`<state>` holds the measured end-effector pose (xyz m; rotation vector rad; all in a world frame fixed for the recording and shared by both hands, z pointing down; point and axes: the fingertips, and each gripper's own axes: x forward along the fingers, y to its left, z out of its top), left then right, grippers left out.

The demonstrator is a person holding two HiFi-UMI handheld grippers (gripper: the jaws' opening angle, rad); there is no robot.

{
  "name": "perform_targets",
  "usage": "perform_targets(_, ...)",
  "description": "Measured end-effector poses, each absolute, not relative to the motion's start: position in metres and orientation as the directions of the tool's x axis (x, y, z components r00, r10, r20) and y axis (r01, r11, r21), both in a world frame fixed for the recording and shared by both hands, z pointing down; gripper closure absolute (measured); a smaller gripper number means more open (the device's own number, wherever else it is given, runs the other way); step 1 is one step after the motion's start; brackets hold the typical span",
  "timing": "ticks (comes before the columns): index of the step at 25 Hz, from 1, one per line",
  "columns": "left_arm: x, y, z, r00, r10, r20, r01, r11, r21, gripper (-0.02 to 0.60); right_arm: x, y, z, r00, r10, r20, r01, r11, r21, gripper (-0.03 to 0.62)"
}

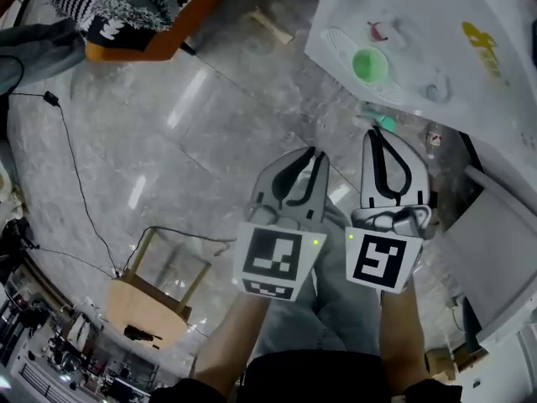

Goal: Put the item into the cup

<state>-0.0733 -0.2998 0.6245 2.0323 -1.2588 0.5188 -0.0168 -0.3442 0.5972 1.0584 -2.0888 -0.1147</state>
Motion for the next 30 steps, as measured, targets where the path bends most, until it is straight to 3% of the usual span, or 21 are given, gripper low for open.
perform_targets(30,-0.052,-0.311,0.685,0.446,-0.587,0.675,-0.894,-0.255,0.368,0.534,0.002,-0.437,0.656,-0.216,-0.813,0.541,-0.71,0.511,0.484,0.574)
